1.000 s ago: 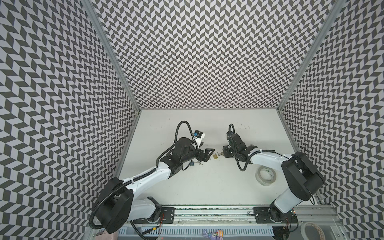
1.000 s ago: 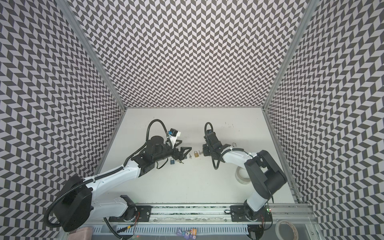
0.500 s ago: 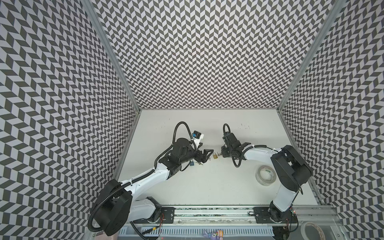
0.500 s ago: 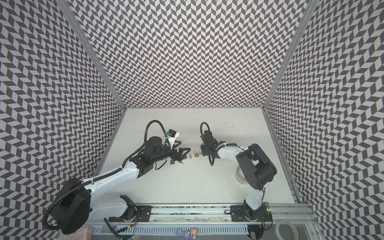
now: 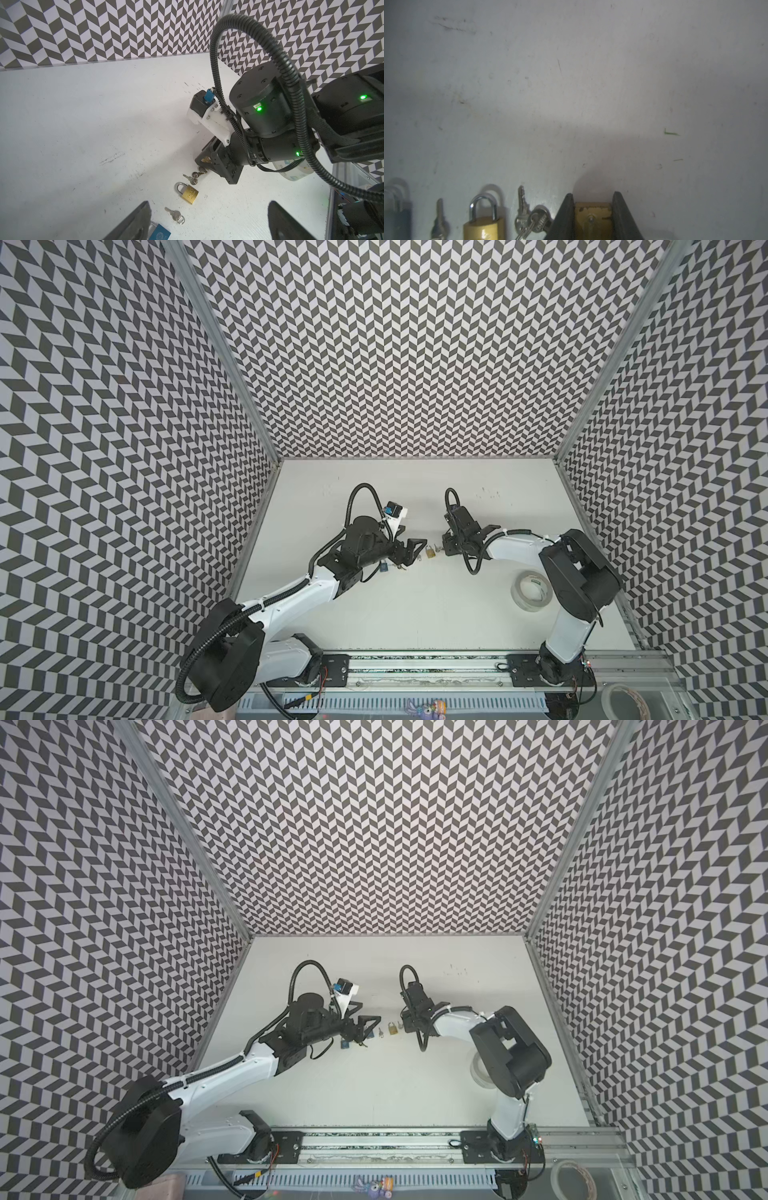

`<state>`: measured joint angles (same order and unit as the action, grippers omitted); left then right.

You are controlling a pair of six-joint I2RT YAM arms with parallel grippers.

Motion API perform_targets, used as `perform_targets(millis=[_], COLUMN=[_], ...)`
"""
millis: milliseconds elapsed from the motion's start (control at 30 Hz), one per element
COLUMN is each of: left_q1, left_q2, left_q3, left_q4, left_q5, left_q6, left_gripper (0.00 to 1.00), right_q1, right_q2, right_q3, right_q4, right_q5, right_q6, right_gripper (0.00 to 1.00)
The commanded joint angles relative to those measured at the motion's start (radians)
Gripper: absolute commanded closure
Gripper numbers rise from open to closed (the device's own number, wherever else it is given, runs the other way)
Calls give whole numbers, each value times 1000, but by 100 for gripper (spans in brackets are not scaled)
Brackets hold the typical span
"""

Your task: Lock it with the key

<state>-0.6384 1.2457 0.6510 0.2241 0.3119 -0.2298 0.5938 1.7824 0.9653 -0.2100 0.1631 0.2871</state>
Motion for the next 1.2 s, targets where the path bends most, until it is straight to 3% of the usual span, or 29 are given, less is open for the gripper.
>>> perform_targets(millis=[0, 267, 433, 633, 933, 1033, 1167], left_q1=[11, 67, 119, 166, 172, 171, 169], left_q2=[-30, -158, -279, -377, -393, -389, -400], left_q3=[-11, -60, -108, -133, -148, -144, -159], left_q4=[22, 15, -14, -82, -92, -98, -82], left_q5=[6, -69, -133, -160, -136, -120, -95], left_q6=[-14, -79, -129, -144, -159, -160, -183], left_gripper=[12, 12, 12, 12, 12, 12, 12], right_q1=[8, 155, 285, 380, 415, 417, 417], right_q2=[-90, -248, -312, -276, -185, -184, -244], right_q3=[-36, -177, -229, -201, -170, -168, -183], right_q4=[-4, -17, 32, 4, -21, -21, 7], right_q5=[22, -41, -120, -144, -159, -139, -108], right_q6=[-11, -58, -167, -231, -212, -190, -112], right_gripper=[81, 81, 84, 83, 76, 70, 52])
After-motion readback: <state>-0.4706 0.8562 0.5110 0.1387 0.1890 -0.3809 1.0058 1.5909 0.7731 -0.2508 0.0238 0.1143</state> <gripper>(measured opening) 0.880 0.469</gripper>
